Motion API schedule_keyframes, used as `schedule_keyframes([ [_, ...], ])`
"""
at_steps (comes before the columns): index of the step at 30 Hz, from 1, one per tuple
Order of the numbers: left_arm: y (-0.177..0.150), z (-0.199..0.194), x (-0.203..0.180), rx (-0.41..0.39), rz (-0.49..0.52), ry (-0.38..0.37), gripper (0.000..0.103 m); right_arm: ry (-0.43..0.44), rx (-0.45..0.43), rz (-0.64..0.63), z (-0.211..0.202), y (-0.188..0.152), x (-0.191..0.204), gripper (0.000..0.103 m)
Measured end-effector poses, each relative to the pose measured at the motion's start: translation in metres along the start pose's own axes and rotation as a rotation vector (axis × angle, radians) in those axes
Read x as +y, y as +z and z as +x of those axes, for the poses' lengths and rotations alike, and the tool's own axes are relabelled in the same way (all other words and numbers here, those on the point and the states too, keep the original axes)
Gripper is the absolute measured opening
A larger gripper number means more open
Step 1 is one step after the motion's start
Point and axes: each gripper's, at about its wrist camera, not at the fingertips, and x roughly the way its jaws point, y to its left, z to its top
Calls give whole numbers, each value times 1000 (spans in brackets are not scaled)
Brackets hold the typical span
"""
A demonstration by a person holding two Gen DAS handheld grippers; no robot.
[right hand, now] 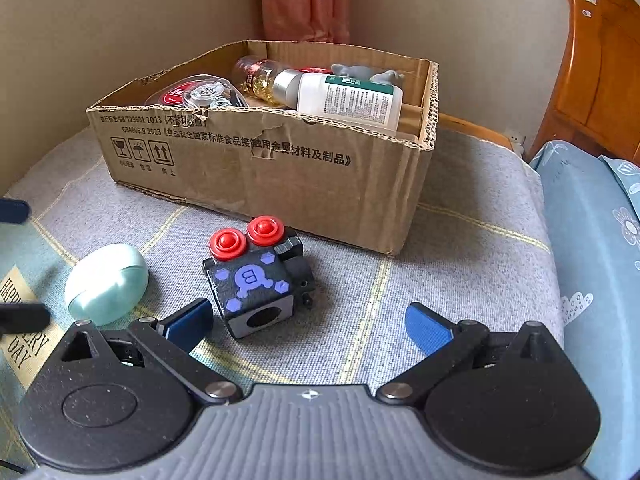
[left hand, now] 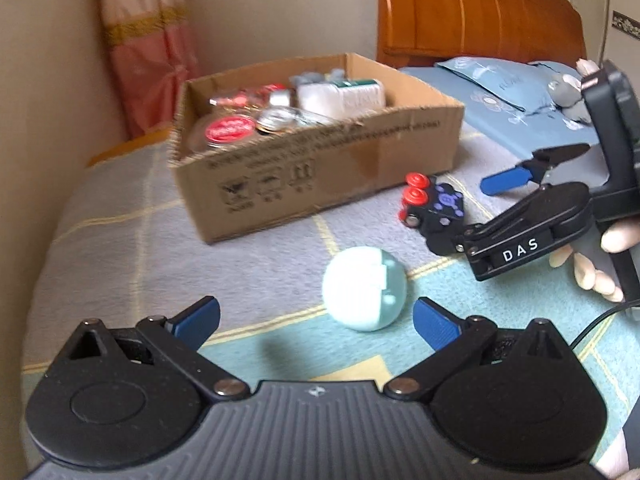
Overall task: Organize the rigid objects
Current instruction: 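Move the left tool to the pale blue egg case and the right tool to the black cube, then grasp the pale blue egg case with the left tool while the right tool grasps the red-buttoned cube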
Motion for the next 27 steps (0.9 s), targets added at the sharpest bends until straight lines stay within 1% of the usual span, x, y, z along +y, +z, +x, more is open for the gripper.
schedule_keyframes([
  [5, 2, 19, -6, 22, 5, -35, 102, 11, -12, -11, -1, -2, -1, 103],
  [9, 1, 30, -5, 54, 15, -34, 103, 19, -9, -19, -2, -2, -3, 103],
  [13, 2, 33, 6, 49, -14, -35, 102, 26, -13, -26, -2, -2, -3, 103],
  [15, 3, 33, 5, 46, -11, -48, 97, 30, -18, -30, -2, -2, -3, 103],
  [16, 3, 32, 2, 41, 6, -56, 95, 33, -20, -34, -2, -3, -4, 103],
  [18, 4, 31, -3, 30, 34, -82, 84, 39, -24, -41, -1, -3, -4, 103],
  [19, 5, 30, -4, 28, 38, -86, 82, 41, -25, -44, -1, -3, -4, 103],
  [21, 8, 30, -8, 20, 44, -95, 69, 46, -25, -50, -1, -2, -4, 103],
  [22, 9, 30, -9, 17, 48, -99, 65, 49, -26, -53, -1, -2, -4, 103],
  [24, 11, 29, -13, 11, 64, -114, 52, 53, -26, -59, -2, -1, -4, 103],
  [27, 12, 29, -13, 13, 59, -116, 52, 58, -23, -65, -1, 0, -4, 103],
])
